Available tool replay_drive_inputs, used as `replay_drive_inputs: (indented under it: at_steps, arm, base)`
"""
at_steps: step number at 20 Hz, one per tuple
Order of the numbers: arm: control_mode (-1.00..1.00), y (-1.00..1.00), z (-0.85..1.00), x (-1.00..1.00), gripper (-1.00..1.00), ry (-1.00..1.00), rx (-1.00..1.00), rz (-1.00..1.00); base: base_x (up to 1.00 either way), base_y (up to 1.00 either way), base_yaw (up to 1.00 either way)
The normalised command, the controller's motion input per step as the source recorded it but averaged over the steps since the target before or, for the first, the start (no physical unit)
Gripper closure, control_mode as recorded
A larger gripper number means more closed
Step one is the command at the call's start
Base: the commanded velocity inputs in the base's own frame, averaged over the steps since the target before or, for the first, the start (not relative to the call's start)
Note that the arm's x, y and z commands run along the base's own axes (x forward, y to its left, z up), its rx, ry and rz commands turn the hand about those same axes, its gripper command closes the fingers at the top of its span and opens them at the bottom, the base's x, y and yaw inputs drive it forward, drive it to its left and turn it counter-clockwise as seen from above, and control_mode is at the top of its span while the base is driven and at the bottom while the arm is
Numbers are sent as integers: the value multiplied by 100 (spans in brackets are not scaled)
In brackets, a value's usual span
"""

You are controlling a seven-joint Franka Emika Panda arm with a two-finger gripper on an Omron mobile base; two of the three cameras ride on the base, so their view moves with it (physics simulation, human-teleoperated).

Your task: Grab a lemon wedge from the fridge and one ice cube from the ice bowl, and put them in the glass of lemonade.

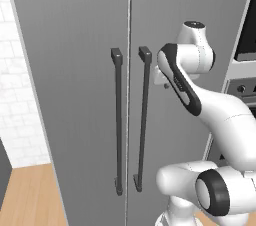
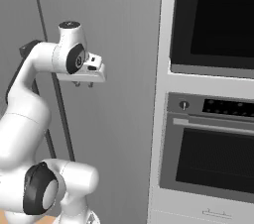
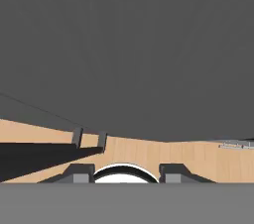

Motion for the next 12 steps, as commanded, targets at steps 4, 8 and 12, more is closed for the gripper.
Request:
replay_drive_inputs:
  at_steps: [4,8,12]
  arm:
    - [-100,0,0,-44,-100,0,1,0]
    - [-100,0,-1,-86,-100,1,3,0]
    - [-100,8,-19,-60,-100,10,3,-2]
  base:
    - [0,0,0]
    - [0,0,0]
    - [0,0,0]
